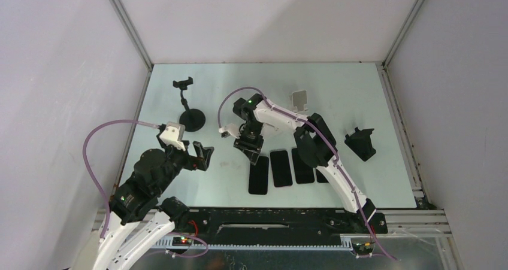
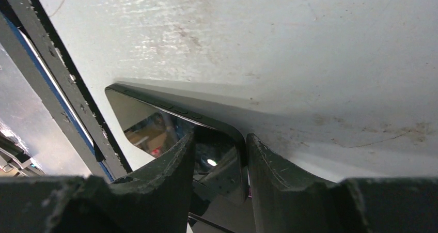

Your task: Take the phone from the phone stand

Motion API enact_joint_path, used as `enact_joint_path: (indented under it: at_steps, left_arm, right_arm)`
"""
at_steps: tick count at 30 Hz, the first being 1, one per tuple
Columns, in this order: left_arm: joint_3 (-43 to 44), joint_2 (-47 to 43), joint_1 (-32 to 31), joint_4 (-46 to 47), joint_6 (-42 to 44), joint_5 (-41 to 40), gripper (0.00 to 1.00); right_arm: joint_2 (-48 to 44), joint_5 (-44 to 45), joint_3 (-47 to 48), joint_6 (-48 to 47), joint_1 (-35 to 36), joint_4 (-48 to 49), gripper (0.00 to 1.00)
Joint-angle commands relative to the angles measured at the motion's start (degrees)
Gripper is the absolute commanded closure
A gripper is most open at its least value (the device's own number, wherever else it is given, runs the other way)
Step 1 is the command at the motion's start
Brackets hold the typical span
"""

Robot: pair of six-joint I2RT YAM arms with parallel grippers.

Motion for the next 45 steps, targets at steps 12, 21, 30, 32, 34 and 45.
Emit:
enact_joint_path:
  at_steps: [12, 21, 30, 32, 34, 45]
  left_arm:
    - [-0.01, 0.39, -0.31, 1.95, -0.30, -0.15, 0.02]
    - [-0.01, 0.15, -0.31, 1.92, -0.39, -0.34, 0.02]
    - [-0.01, -0.13, -0.31, 1.81, -0.46, -0.79, 0.02]
    - [-0.01, -0.14, -0.30, 1.84, -0.48, -0.79, 0.02]
    - [-0.01, -0.07, -0.31, 1.85, -0.48, -0.84, 0.02]
    - [0.07, 0.45, -0.23, 1.71, -0.62, -1.36, 0.02]
  right_arm:
    - [0.19, 2.41, 1.09, 0.03, -0.83, 2.24, 0.54]
    - [-10.64, 6.62, -2.07, 4.45, -1.31, 10.33, 0.50]
    - [-26.11, 11.75, -13.67, 14.94, -2.68, 27.62, 0.41]
    - [-30.39, 14.55, -18.46, 18.91, -3.21, 32.81, 0.41]
    - [-34.47, 19.70, -22.73, 25.22, -3.84, 37.15, 0.41]
    - [-57.53, 36.59, -42.53, 42.06, -7.10, 43.63, 0.41]
